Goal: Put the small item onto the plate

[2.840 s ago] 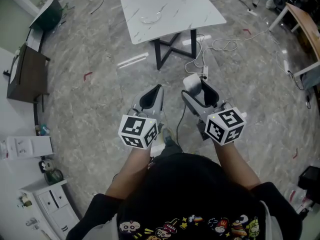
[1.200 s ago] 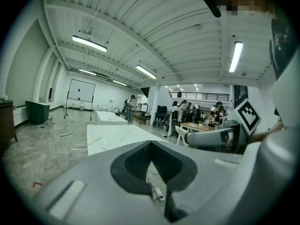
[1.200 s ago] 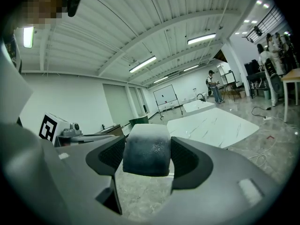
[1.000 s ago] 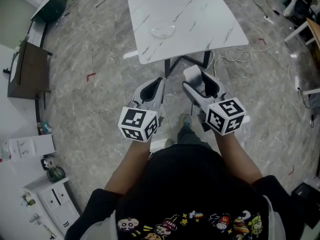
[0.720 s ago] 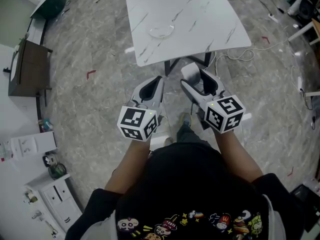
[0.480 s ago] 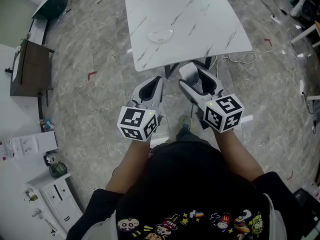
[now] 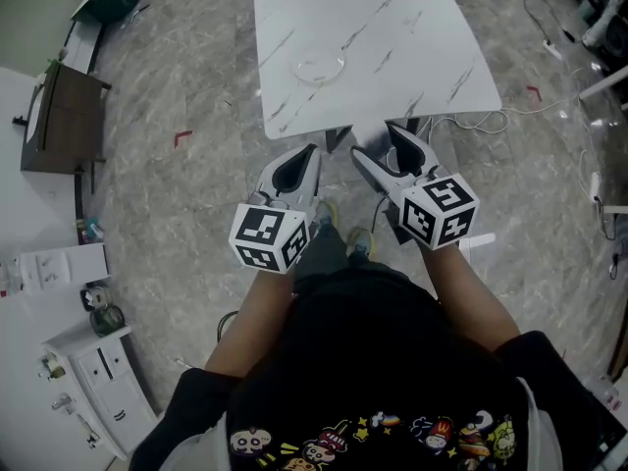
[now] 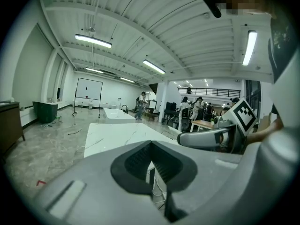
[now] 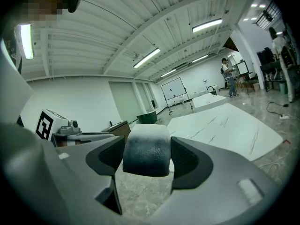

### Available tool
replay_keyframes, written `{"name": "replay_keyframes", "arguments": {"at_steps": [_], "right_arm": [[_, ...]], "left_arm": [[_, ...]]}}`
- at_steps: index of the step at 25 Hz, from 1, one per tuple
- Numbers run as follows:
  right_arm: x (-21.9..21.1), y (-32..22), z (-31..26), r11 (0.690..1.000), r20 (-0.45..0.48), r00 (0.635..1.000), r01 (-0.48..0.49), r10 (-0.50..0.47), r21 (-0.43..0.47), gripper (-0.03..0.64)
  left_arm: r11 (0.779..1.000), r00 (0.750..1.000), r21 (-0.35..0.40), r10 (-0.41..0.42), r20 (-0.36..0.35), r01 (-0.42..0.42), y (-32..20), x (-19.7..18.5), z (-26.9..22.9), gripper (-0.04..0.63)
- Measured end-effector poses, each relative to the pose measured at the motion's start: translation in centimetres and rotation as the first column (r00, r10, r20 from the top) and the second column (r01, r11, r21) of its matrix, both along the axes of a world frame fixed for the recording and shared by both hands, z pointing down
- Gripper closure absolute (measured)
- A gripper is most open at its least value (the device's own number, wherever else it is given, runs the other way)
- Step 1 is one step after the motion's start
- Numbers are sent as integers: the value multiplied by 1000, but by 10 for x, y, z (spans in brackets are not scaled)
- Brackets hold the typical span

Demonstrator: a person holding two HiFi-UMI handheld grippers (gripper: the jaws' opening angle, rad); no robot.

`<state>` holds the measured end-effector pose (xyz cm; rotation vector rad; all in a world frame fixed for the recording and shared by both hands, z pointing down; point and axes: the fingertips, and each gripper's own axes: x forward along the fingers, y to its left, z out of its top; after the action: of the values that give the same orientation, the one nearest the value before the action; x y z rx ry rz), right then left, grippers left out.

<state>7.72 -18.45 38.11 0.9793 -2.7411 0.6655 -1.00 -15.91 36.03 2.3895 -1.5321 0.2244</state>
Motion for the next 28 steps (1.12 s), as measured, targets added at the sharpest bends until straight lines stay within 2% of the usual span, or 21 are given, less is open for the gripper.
{"name": "replay_keyframes", "arguments": {"at_steps": [11,24,28], "right_arm": [[-29,-50,13,1000,-52,999,10,-11,-1,285],[-91,-156,57,999,-143,990,-11,6,-34,285],[-110,-187,81,999,-179,984,-12,2,-50,285]], "left_arm": [[1000,999,-20,-2,-33,1,-50,-20,18,595],[996,998,-86,-13,-66,7,-130,-81,51,595],[994,995,-107,-19,-101,8,-156,-99,65,595]]}}
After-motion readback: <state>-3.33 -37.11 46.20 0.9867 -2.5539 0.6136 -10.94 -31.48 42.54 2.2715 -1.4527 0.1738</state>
